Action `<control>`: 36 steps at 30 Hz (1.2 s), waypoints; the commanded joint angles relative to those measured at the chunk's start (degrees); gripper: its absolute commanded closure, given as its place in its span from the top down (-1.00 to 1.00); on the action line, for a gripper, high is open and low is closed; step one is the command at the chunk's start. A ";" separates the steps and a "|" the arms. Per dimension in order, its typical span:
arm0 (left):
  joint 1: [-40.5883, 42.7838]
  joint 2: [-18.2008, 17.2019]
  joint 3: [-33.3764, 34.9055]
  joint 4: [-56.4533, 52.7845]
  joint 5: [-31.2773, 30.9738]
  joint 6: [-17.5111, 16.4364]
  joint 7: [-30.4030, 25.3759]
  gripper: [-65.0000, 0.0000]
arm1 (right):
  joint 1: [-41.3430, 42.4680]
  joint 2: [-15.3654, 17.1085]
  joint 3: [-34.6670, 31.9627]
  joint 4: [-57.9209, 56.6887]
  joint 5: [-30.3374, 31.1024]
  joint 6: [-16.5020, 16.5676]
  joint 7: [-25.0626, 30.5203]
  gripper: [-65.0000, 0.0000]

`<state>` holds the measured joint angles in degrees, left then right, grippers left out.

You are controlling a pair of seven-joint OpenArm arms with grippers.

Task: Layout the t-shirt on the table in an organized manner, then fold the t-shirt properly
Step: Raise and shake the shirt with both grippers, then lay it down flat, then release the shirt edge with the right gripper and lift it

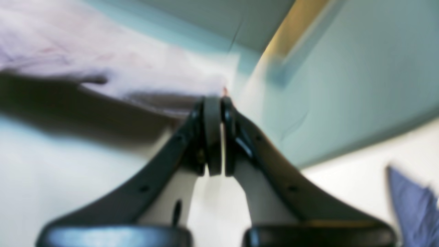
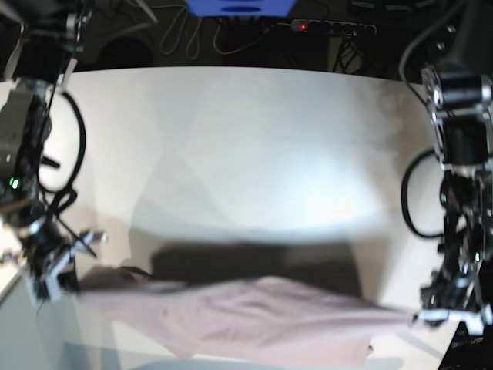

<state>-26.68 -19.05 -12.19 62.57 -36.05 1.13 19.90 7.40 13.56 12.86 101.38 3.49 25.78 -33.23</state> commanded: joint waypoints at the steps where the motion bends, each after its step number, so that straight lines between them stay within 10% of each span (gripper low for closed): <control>1: 1.23 0.02 -2.01 2.18 -0.21 -0.91 -1.75 -1.00 | -1.73 -0.68 0.46 1.17 0.95 -0.15 3.30 -1.00; 15: 33.67 7.75 -20.83 15.98 -0.21 -0.91 -1.31 -1.00 | -27.84 -5.43 0.28 -2.79 0.95 -0.15 18.16 -1.00; 36: 34.90 7.31 -23.46 10.36 -0.21 -0.99 -1.31 -0.99 | -35.05 -3.41 0.63 -17.47 0.60 -0.15 24.13 -1.00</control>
<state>8.71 -10.96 -35.40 71.77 -36.23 0.45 19.57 -27.35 9.85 13.39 83.13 3.86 25.63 -9.82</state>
